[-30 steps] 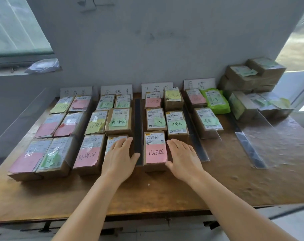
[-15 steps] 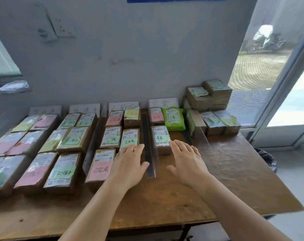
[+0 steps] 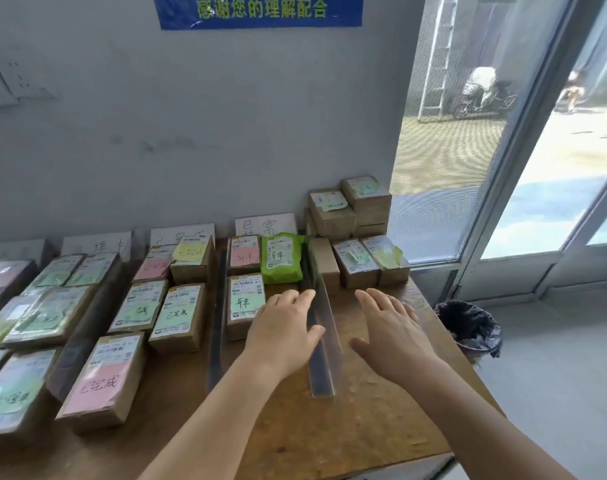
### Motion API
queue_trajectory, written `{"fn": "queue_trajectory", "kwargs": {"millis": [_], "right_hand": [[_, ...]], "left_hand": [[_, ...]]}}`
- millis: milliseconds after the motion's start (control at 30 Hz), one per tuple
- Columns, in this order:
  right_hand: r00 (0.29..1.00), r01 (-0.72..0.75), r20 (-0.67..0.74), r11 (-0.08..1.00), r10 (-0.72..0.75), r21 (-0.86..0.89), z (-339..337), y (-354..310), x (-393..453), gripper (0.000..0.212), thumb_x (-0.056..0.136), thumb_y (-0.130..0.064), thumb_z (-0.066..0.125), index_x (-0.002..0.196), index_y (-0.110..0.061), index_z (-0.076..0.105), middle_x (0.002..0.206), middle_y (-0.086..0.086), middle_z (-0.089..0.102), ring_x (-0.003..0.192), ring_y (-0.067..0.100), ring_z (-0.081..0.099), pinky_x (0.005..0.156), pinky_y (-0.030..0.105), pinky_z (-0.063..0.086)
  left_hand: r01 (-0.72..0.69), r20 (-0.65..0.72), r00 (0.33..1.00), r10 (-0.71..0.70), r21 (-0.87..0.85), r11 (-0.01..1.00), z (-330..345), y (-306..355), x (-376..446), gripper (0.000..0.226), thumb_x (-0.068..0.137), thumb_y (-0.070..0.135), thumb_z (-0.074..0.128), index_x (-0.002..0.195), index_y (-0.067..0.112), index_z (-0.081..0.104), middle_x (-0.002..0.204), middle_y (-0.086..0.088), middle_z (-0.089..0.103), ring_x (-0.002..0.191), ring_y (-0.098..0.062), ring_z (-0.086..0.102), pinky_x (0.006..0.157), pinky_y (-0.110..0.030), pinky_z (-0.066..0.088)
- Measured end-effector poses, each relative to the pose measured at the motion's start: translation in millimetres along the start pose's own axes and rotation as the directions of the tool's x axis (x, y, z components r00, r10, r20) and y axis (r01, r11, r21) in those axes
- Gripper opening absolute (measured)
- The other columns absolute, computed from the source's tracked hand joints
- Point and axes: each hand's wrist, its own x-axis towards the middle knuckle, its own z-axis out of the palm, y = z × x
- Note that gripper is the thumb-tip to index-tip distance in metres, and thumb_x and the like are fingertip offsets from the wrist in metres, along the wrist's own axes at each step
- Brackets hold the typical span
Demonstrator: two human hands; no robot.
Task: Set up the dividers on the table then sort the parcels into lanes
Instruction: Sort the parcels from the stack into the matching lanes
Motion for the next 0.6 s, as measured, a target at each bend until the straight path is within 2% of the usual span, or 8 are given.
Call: {"fn": "queue_trajectory", "kwargs": {"millis": [167,267,467,600], "right_hand": [[0.997,-0.079,-0.01,0.997,0.079,0.005,-8.2,26.9,27.0,0.079,0.09,-0.043,0.058,0.152,-0.024,0.013,0.158,-0.005,0.015,0.146,0.018,0.011,0.118,0.037,0.01],[0.993,-0.11,-0.039,0.994,0.11,0.001,-13.6,38.3,51.0,0.077,0.089,-0.044,0.059,0.15,-0.024,0.017,0.156,-0.005,0.021,0.144,0.018,0.018,0.117,0.037,0.013],[0.985,-0.166,-0.024,0.984,0.168,0.07,-12.3,48.9,98.4,0.075,0.09,-0.047,0.056,0.151,-0.024,0.017,0.156,-0.004,0.023,0.144,0.019,0.021,0.116,0.038,0.017],[0.99,-0.143,0.031,0.983,0.141,0.112,7.9,48.3,124.5,0.071,0.092,-0.047,0.052,0.151,-0.025,0.018,0.155,-0.004,0.025,0.142,0.02,0.024,0.114,0.037,0.021]], "left_hand": [[-0.042,0.022,0.999,0.042,0.016,0.999,5.1,10.6,49.2,0.062,0.096,0.042,0.049,0.15,0.024,0.026,0.147,0.001,0.038,0.135,-0.018,0.032,0.112,-0.035,0.03],[-0.049,0.023,0.999,0.049,0.005,0.999,6.7,11.1,80.2,0.062,0.095,0.043,0.049,0.15,0.023,0.026,0.146,0.001,0.039,0.133,-0.019,0.034,0.109,-0.034,0.032],[-0.018,0.046,0.999,0.018,-0.011,1.0,14.2,9.6,129.7,0.062,0.095,0.041,0.05,0.15,0.023,0.027,0.147,0.0,0.038,0.135,-0.02,0.034,0.108,-0.034,0.031],[0.04,0.061,0.997,-0.04,-0.007,0.999,26.0,-2.1,145.7,0.063,0.095,0.041,0.051,0.15,0.022,0.027,0.148,-0.001,0.038,0.135,-0.02,0.033,0.109,-0.035,0.032]]}}
